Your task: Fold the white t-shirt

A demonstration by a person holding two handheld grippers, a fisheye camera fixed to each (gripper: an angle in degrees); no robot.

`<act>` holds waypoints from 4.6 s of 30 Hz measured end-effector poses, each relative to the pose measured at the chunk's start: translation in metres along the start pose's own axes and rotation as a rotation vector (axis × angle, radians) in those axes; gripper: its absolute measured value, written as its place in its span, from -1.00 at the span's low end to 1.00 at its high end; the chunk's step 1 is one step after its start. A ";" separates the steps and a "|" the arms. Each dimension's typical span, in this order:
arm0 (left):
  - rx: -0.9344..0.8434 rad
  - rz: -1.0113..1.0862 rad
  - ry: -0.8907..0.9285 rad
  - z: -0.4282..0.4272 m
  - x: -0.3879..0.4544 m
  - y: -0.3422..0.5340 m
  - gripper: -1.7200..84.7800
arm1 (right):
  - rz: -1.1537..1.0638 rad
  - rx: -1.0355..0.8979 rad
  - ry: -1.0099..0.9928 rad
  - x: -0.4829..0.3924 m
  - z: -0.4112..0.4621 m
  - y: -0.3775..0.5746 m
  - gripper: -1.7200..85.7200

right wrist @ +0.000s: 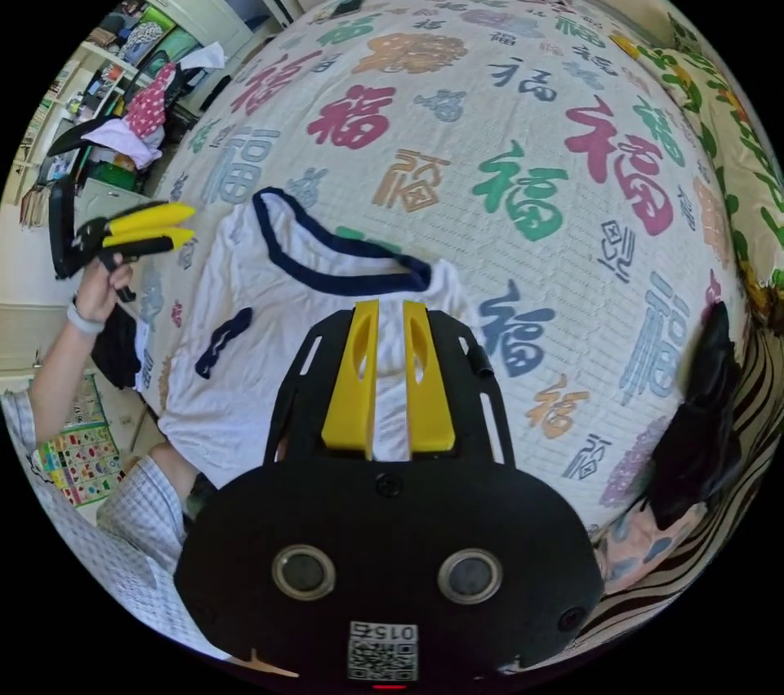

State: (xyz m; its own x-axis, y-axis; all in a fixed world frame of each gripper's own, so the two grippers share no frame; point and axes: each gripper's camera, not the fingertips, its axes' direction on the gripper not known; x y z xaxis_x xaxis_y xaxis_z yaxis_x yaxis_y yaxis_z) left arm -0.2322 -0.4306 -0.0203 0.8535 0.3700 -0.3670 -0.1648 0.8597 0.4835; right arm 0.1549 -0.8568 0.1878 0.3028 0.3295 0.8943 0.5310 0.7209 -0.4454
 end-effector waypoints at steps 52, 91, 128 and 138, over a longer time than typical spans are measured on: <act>-0.257 -0.208 0.138 -0.101 0.072 0.295 -0.92 | -0.086 -0.353 -0.265 -0.047 0.105 0.384 -0.97; -0.050 -0.706 0.035 -0.127 0.040 0.437 -0.81 | -0.387 -0.268 -0.207 -0.173 0.185 0.135 -0.75; -0.152 0.078 0.486 0.082 0.344 0.361 -0.95 | 0.028 -0.081 -0.355 0.164 0.044 0.319 -0.91; -0.233 0.234 0.576 0.113 0.359 0.370 -0.83 | 0.211 -0.005 -0.425 0.221 0.007 0.346 -0.79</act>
State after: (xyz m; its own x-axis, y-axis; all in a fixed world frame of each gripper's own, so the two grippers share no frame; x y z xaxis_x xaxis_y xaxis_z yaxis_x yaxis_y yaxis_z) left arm 0.0690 -0.0194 0.1168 0.3918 0.6298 -0.6707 -0.4718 0.7634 0.4412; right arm 0.4002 -0.5299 0.2316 0.0543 0.6897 0.7221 0.4967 0.6087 -0.6187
